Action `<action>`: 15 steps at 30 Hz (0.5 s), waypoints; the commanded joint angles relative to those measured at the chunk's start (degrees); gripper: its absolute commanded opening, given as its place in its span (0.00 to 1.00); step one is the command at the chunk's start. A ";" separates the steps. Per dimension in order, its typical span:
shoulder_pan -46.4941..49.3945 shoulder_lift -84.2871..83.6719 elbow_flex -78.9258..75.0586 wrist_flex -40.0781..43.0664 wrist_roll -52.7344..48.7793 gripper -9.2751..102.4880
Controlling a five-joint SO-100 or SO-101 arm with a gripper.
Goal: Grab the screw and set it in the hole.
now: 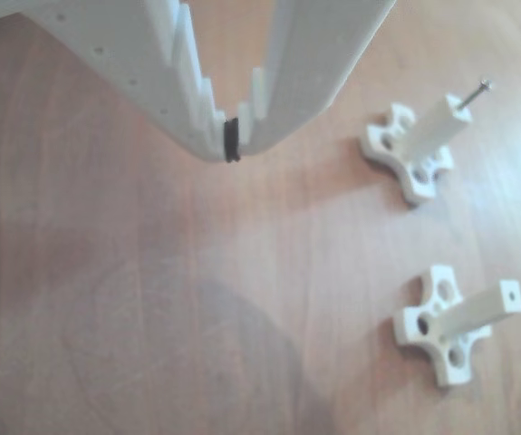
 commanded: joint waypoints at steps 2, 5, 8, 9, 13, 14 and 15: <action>0.53 9.32 1.41 3.60 0.18 0.04; 1.05 13.36 1.93 6.77 0.18 0.04; 1.05 18.11 2.46 10.55 0.26 0.04; 1.67 22.15 3.16 12.66 0.44 0.04; 1.76 22.15 3.16 12.74 0.35 0.04; 1.76 22.15 3.16 12.74 0.35 0.04; 1.76 22.15 3.16 12.74 0.35 0.04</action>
